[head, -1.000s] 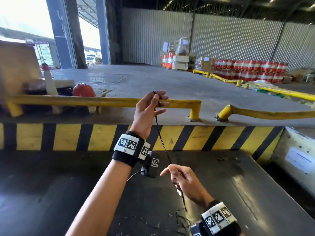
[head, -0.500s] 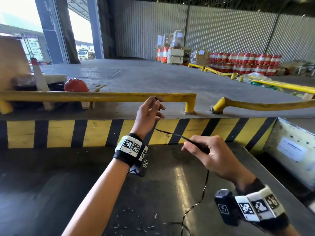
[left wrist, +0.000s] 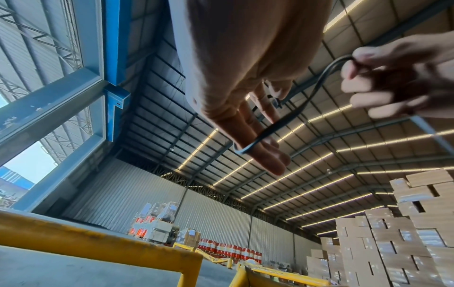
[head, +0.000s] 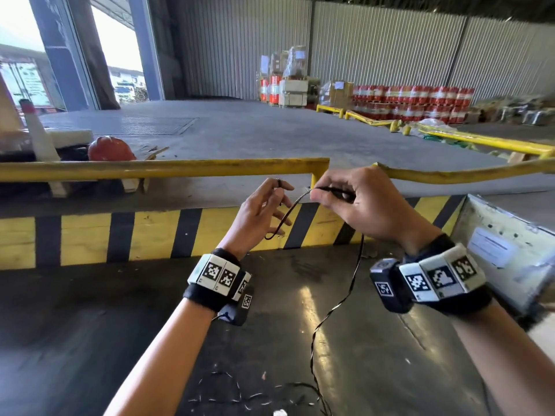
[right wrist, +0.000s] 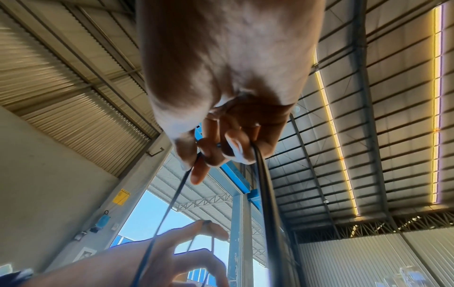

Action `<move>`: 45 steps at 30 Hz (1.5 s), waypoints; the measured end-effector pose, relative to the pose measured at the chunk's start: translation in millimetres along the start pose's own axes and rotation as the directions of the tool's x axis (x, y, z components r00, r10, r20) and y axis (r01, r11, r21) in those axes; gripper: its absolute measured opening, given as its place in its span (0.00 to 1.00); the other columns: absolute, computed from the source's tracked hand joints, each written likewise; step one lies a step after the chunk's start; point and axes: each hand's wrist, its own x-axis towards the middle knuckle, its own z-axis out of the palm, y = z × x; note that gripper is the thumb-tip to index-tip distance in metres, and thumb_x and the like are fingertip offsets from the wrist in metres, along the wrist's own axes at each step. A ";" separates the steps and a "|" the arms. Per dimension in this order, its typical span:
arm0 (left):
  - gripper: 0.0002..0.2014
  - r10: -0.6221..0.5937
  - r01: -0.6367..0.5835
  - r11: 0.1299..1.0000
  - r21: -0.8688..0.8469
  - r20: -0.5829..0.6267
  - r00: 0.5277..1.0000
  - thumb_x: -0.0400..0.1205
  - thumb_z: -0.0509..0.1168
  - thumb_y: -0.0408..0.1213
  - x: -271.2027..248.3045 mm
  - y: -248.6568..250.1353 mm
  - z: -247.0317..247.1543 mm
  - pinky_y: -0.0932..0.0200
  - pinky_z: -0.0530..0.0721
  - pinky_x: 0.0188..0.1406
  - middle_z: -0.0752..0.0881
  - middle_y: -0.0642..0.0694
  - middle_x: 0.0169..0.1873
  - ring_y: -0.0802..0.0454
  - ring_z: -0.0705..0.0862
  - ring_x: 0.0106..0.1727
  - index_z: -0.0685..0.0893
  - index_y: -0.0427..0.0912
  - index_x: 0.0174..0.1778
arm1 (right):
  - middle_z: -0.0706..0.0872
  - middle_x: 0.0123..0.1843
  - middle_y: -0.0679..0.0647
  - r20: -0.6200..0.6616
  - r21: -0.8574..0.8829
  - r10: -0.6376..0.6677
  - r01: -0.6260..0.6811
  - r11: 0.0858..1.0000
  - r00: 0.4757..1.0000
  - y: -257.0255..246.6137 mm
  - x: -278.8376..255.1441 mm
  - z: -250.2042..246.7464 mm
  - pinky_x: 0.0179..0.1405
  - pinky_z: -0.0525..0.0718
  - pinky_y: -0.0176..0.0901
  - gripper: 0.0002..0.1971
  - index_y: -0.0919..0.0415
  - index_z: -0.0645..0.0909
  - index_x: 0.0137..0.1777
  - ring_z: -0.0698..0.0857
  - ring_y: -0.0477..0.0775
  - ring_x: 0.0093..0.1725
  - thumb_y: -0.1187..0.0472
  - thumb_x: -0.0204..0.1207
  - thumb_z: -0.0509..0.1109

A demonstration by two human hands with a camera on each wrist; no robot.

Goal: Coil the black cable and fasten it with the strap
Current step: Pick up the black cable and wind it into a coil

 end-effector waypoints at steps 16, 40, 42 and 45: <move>0.17 0.008 0.076 0.949 -0.307 0.264 0.965 0.94 0.47 0.45 -23.5 21.1 34.8 0.38 0.90 0.47 0.81 0.28 0.63 0.31 0.88 0.47 0.72 0.44 0.74 | 0.91 0.37 0.51 -0.029 0.033 0.003 -0.002 0.999 1.000 36.6 41.0 -12.8 0.31 0.77 0.34 0.11 0.55 0.91 0.50 0.81 0.46 0.28 0.48 0.77 0.79; 0.14 -0.038 0.036 0.999 0.025 0.084 0.996 0.92 0.49 0.49 22.5 -4.7 34.4 0.42 0.89 0.41 0.81 0.37 0.51 0.41 0.93 0.36 0.71 0.50 0.70 | 0.72 0.21 0.48 0.332 0.614 0.196 -0.369 0.698 0.923 0.9 -75.2 32.0 0.16 0.67 0.38 0.14 0.62 0.87 0.44 0.69 0.48 0.18 0.54 0.86 0.67; 0.13 -0.067 0.060 0.997 0.058 0.117 0.991 0.92 0.50 0.49 17.1 -12.9 39.1 0.41 0.91 0.41 0.82 0.31 0.55 0.40 0.93 0.35 0.71 0.51 0.69 | 0.69 0.23 0.49 0.254 0.627 0.199 -0.317 0.711 0.947 -0.1 -60.8 -0.1 0.17 0.63 0.40 0.13 0.62 0.87 0.44 0.66 0.48 0.20 0.55 0.85 0.67; 0.14 -0.114 0.133 0.988 -0.083 0.205 0.972 0.92 0.50 0.51 0.5 -11.0 49.2 0.47 0.88 0.41 0.79 0.26 0.58 0.28 0.90 0.40 0.71 0.51 0.70 | 0.74 0.25 0.49 0.133 0.453 0.141 -0.187 0.872 0.981 7.7 -30.3 -39.9 0.25 0.70 0.45 0.11 0.57 0.88 0.46 0.71 0.49 0.24 0.58 0.87 0.66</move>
